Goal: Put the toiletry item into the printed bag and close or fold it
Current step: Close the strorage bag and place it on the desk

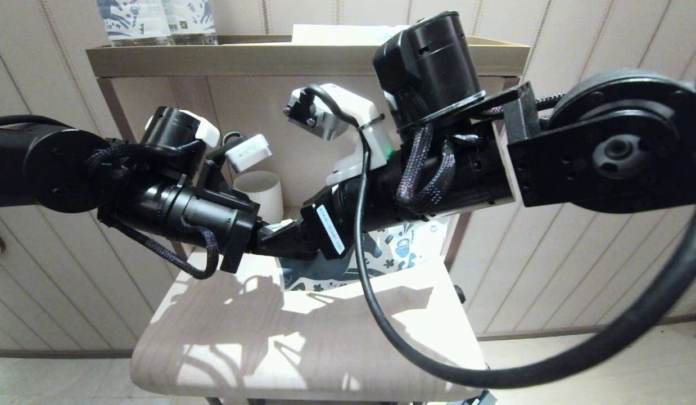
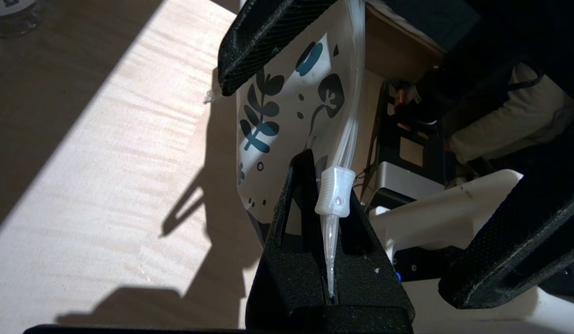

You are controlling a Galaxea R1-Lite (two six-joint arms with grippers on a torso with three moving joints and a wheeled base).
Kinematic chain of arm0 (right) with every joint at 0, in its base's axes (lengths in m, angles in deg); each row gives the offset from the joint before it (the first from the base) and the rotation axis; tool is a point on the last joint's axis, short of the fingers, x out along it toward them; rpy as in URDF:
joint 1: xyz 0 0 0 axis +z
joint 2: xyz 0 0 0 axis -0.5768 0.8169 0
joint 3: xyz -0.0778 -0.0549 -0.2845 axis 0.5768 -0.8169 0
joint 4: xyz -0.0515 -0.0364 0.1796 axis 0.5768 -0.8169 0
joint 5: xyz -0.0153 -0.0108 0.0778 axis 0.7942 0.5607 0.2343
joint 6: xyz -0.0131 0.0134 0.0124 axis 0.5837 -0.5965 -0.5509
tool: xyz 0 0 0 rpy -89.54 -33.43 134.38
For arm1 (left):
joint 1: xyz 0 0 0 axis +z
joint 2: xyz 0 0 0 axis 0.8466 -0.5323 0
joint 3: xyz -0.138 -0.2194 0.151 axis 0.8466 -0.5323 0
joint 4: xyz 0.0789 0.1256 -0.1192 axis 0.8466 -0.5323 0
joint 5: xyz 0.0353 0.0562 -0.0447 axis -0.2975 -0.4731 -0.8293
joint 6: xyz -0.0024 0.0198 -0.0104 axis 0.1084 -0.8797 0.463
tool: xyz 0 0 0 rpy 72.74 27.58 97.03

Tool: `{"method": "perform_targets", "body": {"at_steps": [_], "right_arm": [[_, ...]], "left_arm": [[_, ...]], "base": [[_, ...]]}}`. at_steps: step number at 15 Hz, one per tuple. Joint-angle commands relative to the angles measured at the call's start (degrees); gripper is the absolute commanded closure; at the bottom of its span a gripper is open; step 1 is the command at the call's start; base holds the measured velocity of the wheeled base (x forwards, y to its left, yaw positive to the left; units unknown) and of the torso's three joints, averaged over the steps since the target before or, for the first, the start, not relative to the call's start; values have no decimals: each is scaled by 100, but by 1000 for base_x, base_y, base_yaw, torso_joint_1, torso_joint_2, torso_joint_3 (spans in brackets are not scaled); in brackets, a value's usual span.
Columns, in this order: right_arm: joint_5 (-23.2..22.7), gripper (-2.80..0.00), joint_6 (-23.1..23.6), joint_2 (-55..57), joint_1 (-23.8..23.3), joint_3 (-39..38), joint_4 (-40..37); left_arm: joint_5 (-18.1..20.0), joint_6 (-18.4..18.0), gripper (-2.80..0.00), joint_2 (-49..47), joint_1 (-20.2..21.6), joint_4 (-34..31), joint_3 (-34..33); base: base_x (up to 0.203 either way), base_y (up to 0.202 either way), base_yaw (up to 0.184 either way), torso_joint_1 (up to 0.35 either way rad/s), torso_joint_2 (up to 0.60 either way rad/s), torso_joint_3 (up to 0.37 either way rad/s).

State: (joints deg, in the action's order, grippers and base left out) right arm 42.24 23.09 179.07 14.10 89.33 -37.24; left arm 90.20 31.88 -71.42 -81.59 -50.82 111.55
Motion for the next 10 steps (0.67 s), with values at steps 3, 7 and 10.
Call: {"method": "perform_targets", "body": {"at_steps": [3,7,10], "right_arm": [[-12,-280,18,17,-37,-12,-10],[-12,-36,26,26,-46,-62,25],[-21,-280,72,11,-37,-69,-7]], "left_arm": [[29,-20,0,-12,2,-14,2],[20,-20,0,-13,2,-14,2],[20,-20,0,-13,0,-14,2]], "base": [[0,0,0,0,0,0],[0,0,0,0,0,0],[0,0,0,0,0,0]]}}
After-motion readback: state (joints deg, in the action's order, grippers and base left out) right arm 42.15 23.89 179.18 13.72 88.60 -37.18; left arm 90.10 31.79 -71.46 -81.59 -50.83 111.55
